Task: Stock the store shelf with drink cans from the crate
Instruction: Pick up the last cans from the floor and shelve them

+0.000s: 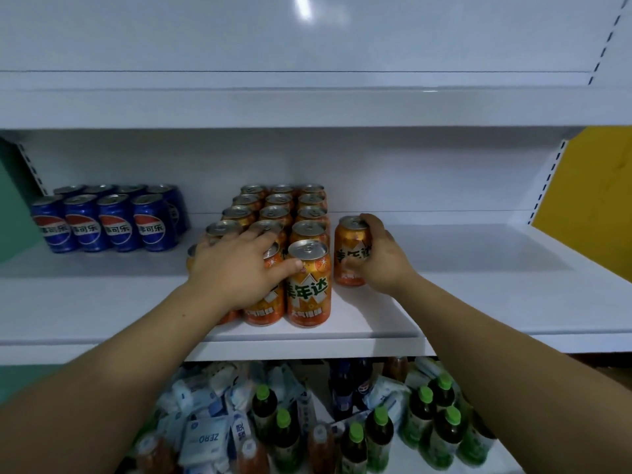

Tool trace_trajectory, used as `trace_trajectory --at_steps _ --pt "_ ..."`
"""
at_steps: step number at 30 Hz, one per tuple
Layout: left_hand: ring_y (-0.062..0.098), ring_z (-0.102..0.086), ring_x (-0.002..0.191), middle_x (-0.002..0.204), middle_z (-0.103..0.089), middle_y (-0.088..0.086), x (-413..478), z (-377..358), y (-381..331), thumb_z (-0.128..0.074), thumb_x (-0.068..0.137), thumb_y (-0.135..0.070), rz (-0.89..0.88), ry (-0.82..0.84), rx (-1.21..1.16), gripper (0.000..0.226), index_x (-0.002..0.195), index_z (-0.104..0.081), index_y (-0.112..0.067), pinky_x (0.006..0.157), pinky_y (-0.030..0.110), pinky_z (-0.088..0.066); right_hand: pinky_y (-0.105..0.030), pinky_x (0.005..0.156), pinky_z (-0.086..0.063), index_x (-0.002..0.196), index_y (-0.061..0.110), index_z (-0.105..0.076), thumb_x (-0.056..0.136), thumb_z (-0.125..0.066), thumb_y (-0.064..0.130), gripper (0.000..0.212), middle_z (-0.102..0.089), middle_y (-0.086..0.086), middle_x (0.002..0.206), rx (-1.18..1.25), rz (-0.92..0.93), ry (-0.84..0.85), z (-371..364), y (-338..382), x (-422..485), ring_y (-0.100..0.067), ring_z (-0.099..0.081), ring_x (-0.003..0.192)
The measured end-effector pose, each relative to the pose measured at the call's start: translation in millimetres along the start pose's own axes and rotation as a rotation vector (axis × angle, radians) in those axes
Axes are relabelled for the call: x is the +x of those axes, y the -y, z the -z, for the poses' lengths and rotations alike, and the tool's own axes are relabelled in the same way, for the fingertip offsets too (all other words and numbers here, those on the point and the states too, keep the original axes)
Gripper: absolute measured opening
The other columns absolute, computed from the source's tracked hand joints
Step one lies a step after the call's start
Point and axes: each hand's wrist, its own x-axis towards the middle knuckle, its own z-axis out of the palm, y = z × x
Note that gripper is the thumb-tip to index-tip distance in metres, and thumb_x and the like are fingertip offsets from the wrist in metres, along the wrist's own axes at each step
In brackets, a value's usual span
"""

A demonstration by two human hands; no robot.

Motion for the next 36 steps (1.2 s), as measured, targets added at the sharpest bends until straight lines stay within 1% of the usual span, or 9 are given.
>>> trace_trajectory --at_steps 4,9,14,17,20,24,28,31,36 --pt "0.022 -0.027 0.142 0.157 -0.024 -0.011 1 -3 2 -0.008 0.071 -0.088 0.004 -0.023 -0.011 0.090 0.147 -0.019 -0.041 0.111 0.054 -0.024 -0.044 0.103 -0.043 0.148 0.028 -0.019 0.084 -0.072 0.027 0.083 -0.049 -0.007 0.139 0.002 0.017 -0.024 -12 -11 31 -0.028 -0.051 0.124" --pt "0.021 -0.026 0.142 0.157 -0.022 -0.013 2 -3 2 -0.003 0.064 -0.088 0.014 -0.029 -0.003 0.094 0.146 -0.016 -0.043 0.110 0.053 -0.025 -0.047 0.110 -0.036 0.152 0.028 -0.007 0.082 -0.073 0.037 0.097 -0.043 -0.007 0.147 -0.036 0.013 -0.046 -27 -23 68 -0.028 -0.044 0.132" --pt "0.019 -0.026 0.142 0.156 -0.021 -0.016 3 -6 3 0.005 0.057 -0.088 0.009 -0.041 -0.004 0.100 0.146 -0.012 -0.045 0.111 0.052 -0.026 -0.046 0.105 -0.041 0.150 0.032 -0.008 0.078 -0.067 0.046 0.094 -0.046 -0.007 0.142 0.080 0.028 -0.036 -38 -36 98 -0.028 -0.048 0.127" --pt "0.017 -0.025 0.142 0.156 -0.020 -0.018 2 -8 3 0.005 0.059 -0.088 -0.003 -0.065 -0.008 0.098 0.146 -0.011 -0.046 0.112 0.052 -0.025 -0.051 0.106 -0.041 0.150 0.034 -0.006 0.078 -0.070 0.046 0.097 -0.046 -0.007 0.141 0.026 0.049 -0.071 -44 -44 115 -0.028 -0.049 0.126" --pt "0.016 -0.024 0.142 0.156 -0.019 -0.018 2 -8 3 0.007 0.057 -0.088 0.005 -0.063 -0.001 0.099 0.146 -0.011 -0.046 0.113 0.052 -0.023 -0.047 0.105 -0.042 0.148 0.034 -0.011 0.075 -0.064 0.056 0.093 -0.048 -0.006 0.138 0.076 0.016 -0.082 -47 -45 129 -0.028 -0.052 0.123" --pt "0.015 -0.024 0.142 0.156 -0.019 -0.020 2 -7 3 0.006 0.056 -0.088 0.005 -0.052 -0.012 0.100 0.146 -0.011 -0.046 0.113 0.051 -0.024 -0.048 0.103 -0.044 0.148 0.034 -0.011 0.073 -0.067 0.053 0.096 -0.049 -0.006 0.137 0.059 0.023 -0.092 -51 -47 144 -0.028 -0.054 0.120" --pt "0.015 -0.023 0.142 0.156 -0.018 -0.020 3 -7 3 0.007 0.054 -0.088 0.001 -0.047 -0.005 0.103 0.147 -0.009 -0.046 0.113 0.051 -0.025 -0.048 0.104 -0.042 0.150 0.033 -0.009 0.074 -0.072 0.044 0.100 -0.046 -0.008 0.141 0.065 0.023 -0.099 -55 -47 151 -0.030 -0.051 0.124" --pt "0.014 -0.024 0.142 0.155 -0.020 -0.020 4 -7 4 0.016 0.049 -0.092 -0.011 -0.049 0.005 0.110 0.146 -0.008 -0.047 0.112 0.050 -0.026 -0.046 0.104 -0.039 0.153 0.029 -0.004 0.076 -0.075 0.039 0.105 -0.040 -0.010 0.145 0.051 0.022 -0.106 -57 -47 154 -0.031 -0.047 0.128" --pt "0.012 -0.022 0.143 0.156 -0.017 -0.022 3 -7 4 0.020 0.047 -0.091 -0.007 -0.049 0.016 0.111 0.146 -0.004 -0.048 0.112 0.049 -0.027 -0.047 0.105 -0.037 0.153 0.029 0.003 0.080 -0.074 0.039 0.107 -0.035 -0.008 0.150 0.044 0.024 -0.127 -63 -51 162 -0.032 -0.043 0.131"
